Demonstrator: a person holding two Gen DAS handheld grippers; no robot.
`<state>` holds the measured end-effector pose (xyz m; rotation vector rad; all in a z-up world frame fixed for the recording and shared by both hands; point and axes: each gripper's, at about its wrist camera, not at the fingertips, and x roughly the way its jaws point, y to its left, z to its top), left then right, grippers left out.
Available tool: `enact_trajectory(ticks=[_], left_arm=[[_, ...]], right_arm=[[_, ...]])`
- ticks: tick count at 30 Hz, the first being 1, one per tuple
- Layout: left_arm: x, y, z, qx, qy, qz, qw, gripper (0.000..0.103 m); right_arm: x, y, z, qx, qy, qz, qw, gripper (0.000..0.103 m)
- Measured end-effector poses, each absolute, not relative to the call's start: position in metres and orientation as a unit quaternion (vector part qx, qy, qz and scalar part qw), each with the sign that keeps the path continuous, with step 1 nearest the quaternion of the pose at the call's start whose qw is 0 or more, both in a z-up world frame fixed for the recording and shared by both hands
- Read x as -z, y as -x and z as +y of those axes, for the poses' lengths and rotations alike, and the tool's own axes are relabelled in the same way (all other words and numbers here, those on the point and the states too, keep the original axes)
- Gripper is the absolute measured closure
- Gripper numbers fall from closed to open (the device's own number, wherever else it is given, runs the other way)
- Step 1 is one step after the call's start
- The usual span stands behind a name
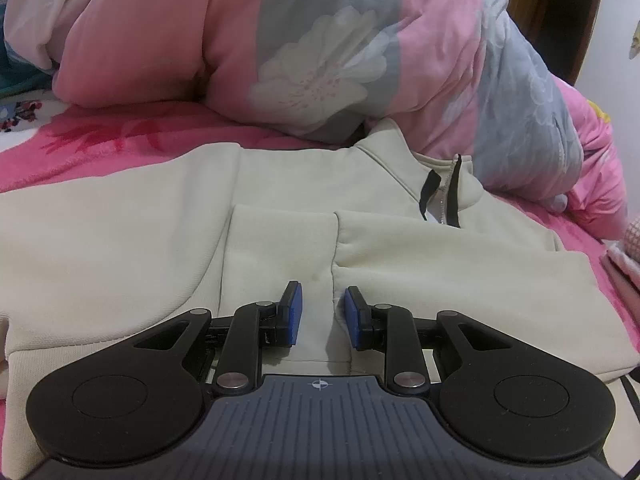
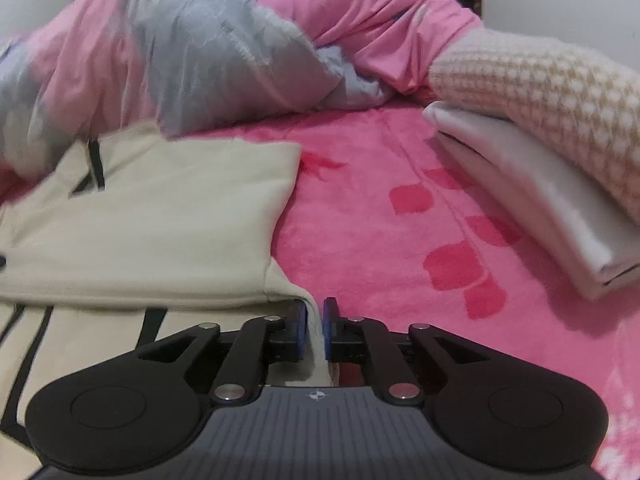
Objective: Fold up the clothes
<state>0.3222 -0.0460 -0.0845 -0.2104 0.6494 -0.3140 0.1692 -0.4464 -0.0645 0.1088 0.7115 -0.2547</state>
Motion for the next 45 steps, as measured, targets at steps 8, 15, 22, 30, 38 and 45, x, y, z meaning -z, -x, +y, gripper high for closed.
enact_trajectory(ticks=[8, 15, 22, 30, 38, 45], left_arm=[[0.086, -0.323, -0.042, 0.159, 0.121, 0.316, 0.927, 0.078], [0.087, -0.324, -0.035, 0.165, 0.147, 0.315, 0.923, 0.078], [0.089, -0.324, -0.031, 0.169, 0.163, 0.315, 0.920, 0.078], [0.090, -0.325, -0.026, 0.173, 0.177, 0.314, 0.916, 0.078], [0.092, -0.326, -0.024, 0.175, 0.187, 0.314, 0.914, 0.078], [0.092, -0.325, -0.024, 0.176, 0.189, 0.313, 0.914, 0.078]], right_arm=[[-0.003, -0.146, -0.426, 0.104, -0.011, 0.317, 0.943, 0.084], [0.055, -0.207, -0.414, 0.033, -0.013, 0.368, 0.929, 0.086], [0.038, -0.227, -0.411, 0.033, 0.003, 0.339, 0.940, 0.086], [0.057, -0.271, -0.422, 0.043, -0.011, 0.396, 0.917, 0.086], [0.074, -0.332, -0.450, 0.060, -0.063, 0.395, 0.914, 0.086], [0.053, -0.353, -0.467, 0.079, -0.110, 0.369, 0.920, 0.085]])
